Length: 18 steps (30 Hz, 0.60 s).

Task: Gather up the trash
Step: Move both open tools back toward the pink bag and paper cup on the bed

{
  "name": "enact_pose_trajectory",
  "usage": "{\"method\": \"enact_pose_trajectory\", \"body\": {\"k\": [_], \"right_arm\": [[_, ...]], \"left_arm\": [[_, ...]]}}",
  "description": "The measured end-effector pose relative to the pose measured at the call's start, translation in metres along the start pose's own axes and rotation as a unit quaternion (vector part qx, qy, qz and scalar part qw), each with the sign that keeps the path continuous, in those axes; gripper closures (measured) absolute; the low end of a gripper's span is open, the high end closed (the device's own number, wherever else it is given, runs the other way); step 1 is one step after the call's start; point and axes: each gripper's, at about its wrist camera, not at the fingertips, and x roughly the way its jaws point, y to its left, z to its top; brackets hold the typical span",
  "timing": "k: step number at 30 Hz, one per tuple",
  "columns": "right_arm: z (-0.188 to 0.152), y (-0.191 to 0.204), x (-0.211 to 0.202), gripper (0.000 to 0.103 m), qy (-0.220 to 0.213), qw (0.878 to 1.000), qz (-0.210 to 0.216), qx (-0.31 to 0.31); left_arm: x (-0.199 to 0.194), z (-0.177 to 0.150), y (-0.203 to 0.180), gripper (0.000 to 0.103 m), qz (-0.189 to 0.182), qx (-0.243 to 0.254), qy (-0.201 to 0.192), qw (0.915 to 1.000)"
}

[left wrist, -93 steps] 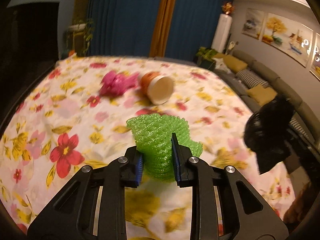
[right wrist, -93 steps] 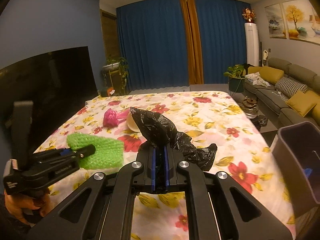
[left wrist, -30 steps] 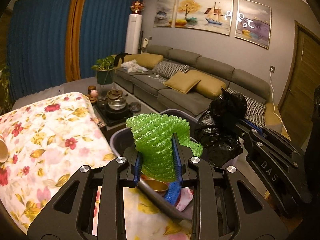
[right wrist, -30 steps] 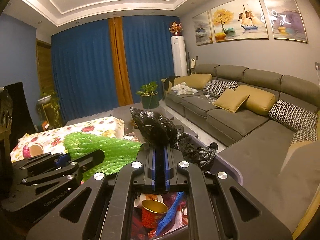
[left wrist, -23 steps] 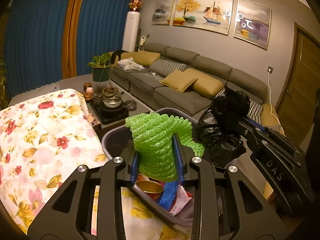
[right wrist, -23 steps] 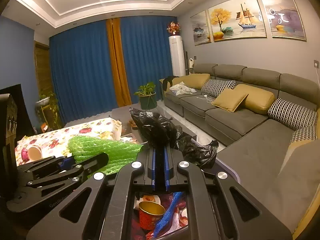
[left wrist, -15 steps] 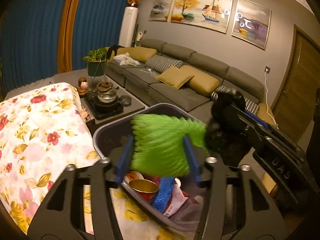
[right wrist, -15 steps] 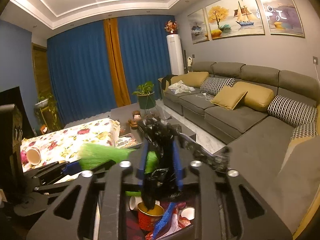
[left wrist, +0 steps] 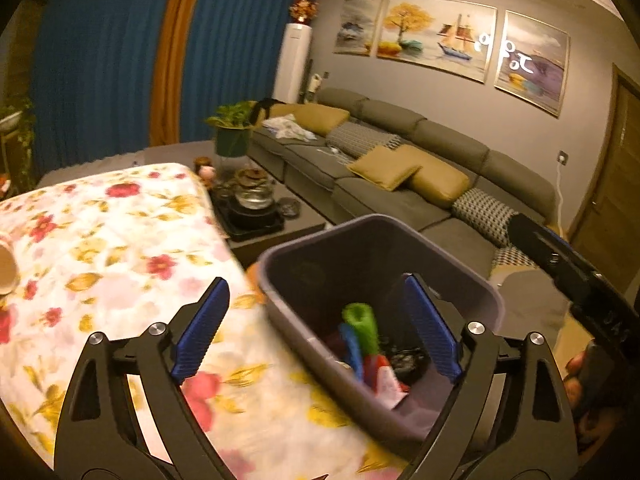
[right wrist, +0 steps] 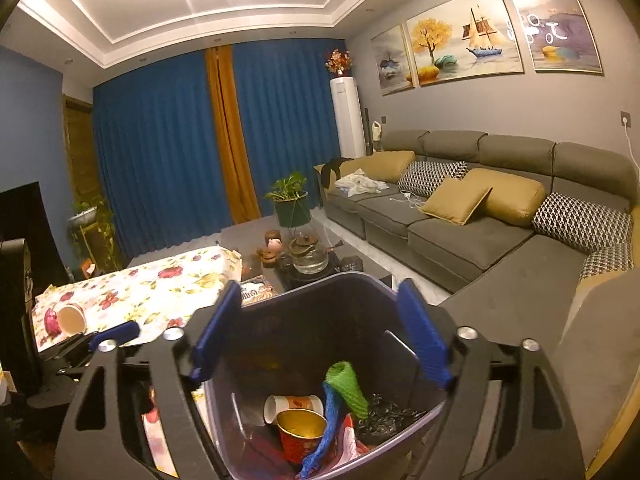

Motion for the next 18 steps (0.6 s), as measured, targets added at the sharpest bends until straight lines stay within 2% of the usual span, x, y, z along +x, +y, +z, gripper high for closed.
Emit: {"method": "enact_pose_trajectory", "body": {"k": [2, 9, 14, 18], "right_arm": [[0.000, 0.004, -0.003, 0.015, -0.001, 1.000, 0.007, 0.003], [-0.003, 0.041, -0.006, 0.014, 0.004, 0.999, 0.047, -0.017], [-0.008, 0.096, -0.011, 0.014, -0.004, 0.994, 0.092, -0.067], [-0.011, 0.140, -0.014, 0.014, -0.011, 0.986, 0.132, -0.096]], "left_arm": [[-0.012, -0.002, 0.012, 0.015, 0.014, -0.009, -0.005, 0.9998], [-0.054, -0.007, 0.067, 0.013, 0.080, -0.039, -0.026, 0.9957], [-0.090, -0.010, 0.112, 0.013, 0.139, -0.050, -0.043, 0.9880], [-0.122, -0.015, 0.159, 0.013, 0.192, -0.071, -0.052, 0.9774]]}}
